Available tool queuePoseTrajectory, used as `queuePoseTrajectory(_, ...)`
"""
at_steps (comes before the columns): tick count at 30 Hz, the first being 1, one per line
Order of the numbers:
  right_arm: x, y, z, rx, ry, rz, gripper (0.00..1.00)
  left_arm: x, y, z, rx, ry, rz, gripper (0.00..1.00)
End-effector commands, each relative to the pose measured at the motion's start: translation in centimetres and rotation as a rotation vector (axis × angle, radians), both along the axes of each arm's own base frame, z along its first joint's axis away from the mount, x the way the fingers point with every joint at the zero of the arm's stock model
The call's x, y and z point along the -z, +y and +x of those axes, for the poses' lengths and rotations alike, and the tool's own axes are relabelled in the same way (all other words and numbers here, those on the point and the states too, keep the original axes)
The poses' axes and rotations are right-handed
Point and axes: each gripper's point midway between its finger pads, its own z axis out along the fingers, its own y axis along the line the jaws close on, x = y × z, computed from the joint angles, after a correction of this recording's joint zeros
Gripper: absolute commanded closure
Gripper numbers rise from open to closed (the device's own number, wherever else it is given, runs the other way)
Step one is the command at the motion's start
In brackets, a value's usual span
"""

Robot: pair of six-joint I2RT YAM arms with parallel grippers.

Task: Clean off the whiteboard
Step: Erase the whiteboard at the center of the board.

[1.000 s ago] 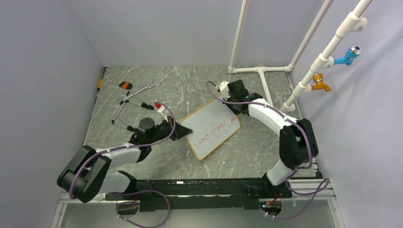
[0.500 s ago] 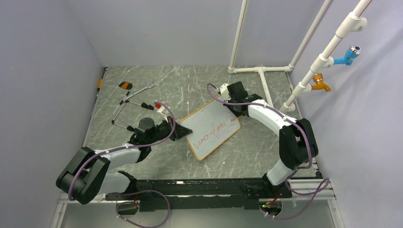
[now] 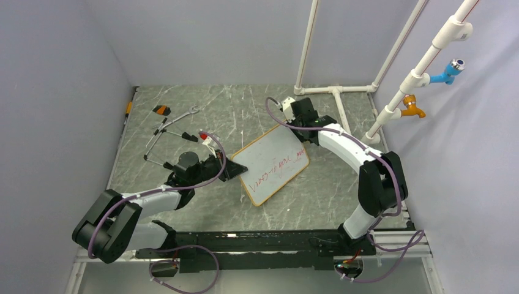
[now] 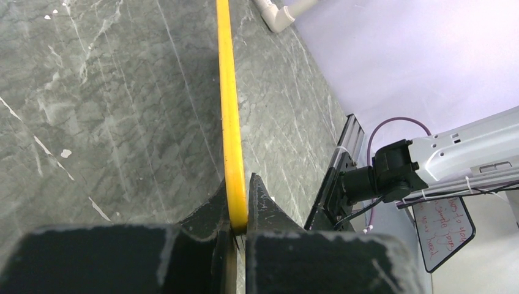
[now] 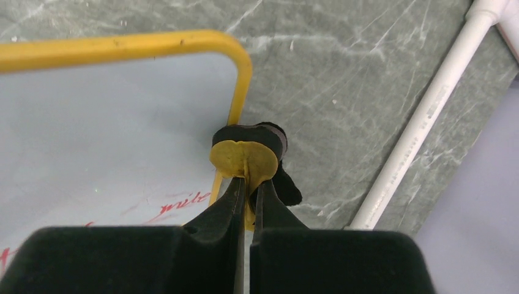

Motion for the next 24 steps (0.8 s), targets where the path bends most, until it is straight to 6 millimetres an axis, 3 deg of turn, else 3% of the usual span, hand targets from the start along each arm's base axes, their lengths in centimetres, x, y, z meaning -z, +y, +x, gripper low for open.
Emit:
queuePoseTrajectory(1, -3.6, 2.1, 3.6, 0.021, -0.153, 0.081, 1.0, -5.6, -1.9, -2.4, 0.189, -0.194, -0.104, 1.0)
queuePoseTrajectory(5, -3.8, 2.3, 4.0, 0.018, -0.159, 0.078, 1.0, -5.5, -2.0, -2.4, 0.19, -0.194, -0.104, 1.0)
queuePoseTrajectory(9, -2.9, 2.1, 3.4, 0.002, -0.13, 0.046, 1.0, -5.5, -1.9, -2.3, 0.185, -0.194, -0.098, 1.0)
queuePoseTrajectory(19, 2.7, 0.2, -2.7, -0.082, 0.074, -0.04, 1.0, -5.3, -1.8, -2.2, 0.173, -0.195, -0.099, 1.0)
queuePoseTrajectory(24, 4.0, -0.1, -4.3, -0.095, 0.116, -0.036, 1.0, -5.2, -1.8, -2.1, 0.166, -0.192, -0.103, 1.0)
